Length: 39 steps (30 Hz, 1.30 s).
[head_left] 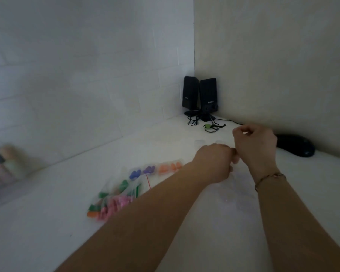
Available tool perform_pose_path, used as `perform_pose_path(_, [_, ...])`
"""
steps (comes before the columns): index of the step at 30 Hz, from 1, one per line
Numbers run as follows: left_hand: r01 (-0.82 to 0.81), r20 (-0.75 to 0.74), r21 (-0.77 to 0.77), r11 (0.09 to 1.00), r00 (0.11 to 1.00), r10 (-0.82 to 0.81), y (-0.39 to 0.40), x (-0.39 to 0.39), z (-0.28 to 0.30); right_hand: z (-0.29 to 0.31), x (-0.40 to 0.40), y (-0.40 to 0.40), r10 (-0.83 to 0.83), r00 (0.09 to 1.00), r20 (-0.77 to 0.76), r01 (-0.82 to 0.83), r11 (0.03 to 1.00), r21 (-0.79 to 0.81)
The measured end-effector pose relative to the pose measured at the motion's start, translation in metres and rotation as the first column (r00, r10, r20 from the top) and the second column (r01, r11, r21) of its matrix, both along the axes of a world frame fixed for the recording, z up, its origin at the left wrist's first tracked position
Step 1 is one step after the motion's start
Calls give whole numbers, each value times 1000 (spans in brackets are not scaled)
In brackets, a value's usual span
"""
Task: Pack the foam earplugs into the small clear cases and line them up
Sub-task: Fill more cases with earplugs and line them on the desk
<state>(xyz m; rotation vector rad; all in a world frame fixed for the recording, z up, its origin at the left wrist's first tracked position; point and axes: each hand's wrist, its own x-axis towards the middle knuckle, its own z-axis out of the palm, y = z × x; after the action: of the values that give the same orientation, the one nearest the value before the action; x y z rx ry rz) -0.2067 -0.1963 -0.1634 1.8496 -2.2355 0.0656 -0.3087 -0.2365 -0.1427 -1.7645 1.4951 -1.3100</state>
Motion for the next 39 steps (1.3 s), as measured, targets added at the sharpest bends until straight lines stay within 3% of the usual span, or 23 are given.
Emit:
perform_pose_path(2, [2, 39, -38, 999, 999, 0, 5, -2, 0, 0, 1, 1, -7, 1000, 7, 7, 1000, -19])
perform_pose_path(3, [-5, -24, -39, 999, 1000, 4, 8, -2, 0, 0, 1, 2, -12, 1000, 18, 13, 999, -32])
perform_pose_path(6, [-90, -378, -61, 994, 924, 61, 22, 8, 11, 5, 6, 11, 44, 997, 64, -36, 992, -121])
perform_pose_path(8, [-154, -575, -78, 985, 814, 81, 37, 25, 23, 10, 14, 23, 211, 976, 45, -193, 947, -258])
perform_pose_path(12, [-196, -881, -3, 981, 464, 90, 92, 72, 46, 8, 43, 59, 584, 804, -110, -564, 692, -451])
perform_pose_path(15, [-70, -963, 71, 995, 254, 87, 136, 105, 48, 3, 63, 85, 634, 758, -154, -603, 591, -536])
perform_pose_path(18, [105, -990, 111, 988, -76, 119, 173, 128, 43, 4, 73, 112, 655, 734, -182, -588, 476, -654])
perform_pose_path(20, [176, -974, 101, 979, -185, 133, 193, 140, 38, 3, 79, 126, 640, 738, -216, -579, 434, -690])
perform_pose_path(27, [158, -954, 25, 987, -290, 71, 217, 159, 26, 1, 95, 152, 610, 734, -299, -599, 375, -708])
perform_pose_path(32, [91, -964, 56, 994, -254, 77, 219, 164, 22, -4, 108, 155, 522, 769, -370, -605, 405, -685])
perform_pose_path(39, [56, -958, 112, 992, -261, 123, 222, 166, 17, -8, 114, 161, 501, 793, -346, -579, 444, -684])
